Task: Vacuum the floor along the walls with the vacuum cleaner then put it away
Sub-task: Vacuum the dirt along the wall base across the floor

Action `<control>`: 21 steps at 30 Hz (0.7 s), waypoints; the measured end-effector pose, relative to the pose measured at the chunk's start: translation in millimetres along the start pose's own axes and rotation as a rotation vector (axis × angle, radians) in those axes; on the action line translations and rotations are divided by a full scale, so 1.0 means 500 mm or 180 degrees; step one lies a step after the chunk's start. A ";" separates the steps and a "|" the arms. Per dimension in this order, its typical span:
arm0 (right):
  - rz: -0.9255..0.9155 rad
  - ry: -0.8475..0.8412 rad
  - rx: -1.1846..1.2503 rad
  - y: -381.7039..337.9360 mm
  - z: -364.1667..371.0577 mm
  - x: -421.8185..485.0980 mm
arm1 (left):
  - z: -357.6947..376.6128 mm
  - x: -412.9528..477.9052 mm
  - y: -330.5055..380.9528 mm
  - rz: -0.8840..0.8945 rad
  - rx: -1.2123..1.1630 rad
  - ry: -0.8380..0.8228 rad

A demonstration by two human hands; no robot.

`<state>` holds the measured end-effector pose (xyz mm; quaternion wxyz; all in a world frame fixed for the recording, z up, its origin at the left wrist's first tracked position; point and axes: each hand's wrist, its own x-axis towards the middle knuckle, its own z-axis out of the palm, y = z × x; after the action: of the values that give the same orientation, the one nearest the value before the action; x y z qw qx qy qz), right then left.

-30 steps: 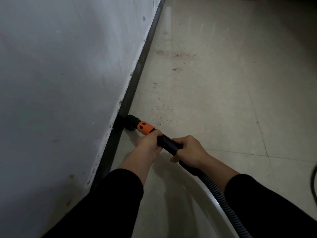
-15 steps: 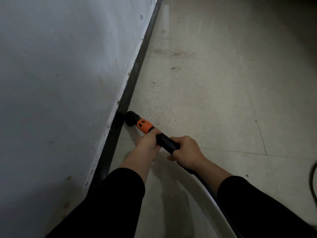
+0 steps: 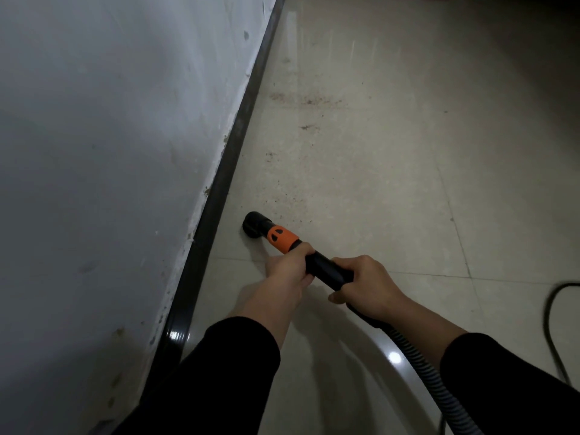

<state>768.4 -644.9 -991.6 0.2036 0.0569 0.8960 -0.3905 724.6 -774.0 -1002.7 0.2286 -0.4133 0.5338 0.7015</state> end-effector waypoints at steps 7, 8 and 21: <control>0.0055 -0.0040 0.0020 0.025 -0.031 -0.017 | 0.031 -0.019 -0.023 -0.0012 -0.0018 -0.0020; 0.0057 -0.0047 0.0005 0.029 -0.036 -0.019 | 0.034 -0.022 -0.025 -0.0010 -0.0008 -0.0021; 0.0221 0.0090 0.0097 0.065 -0.074 -0.051 | 0.079 -0.042 -0.046 -0.0074 0.0194 -0.0186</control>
<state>788.3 -594.3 -980.7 0.2035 0.0966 0.8902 -0.3959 740.5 -726.7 -994.9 0.2647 -0.3916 0.5432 0.6939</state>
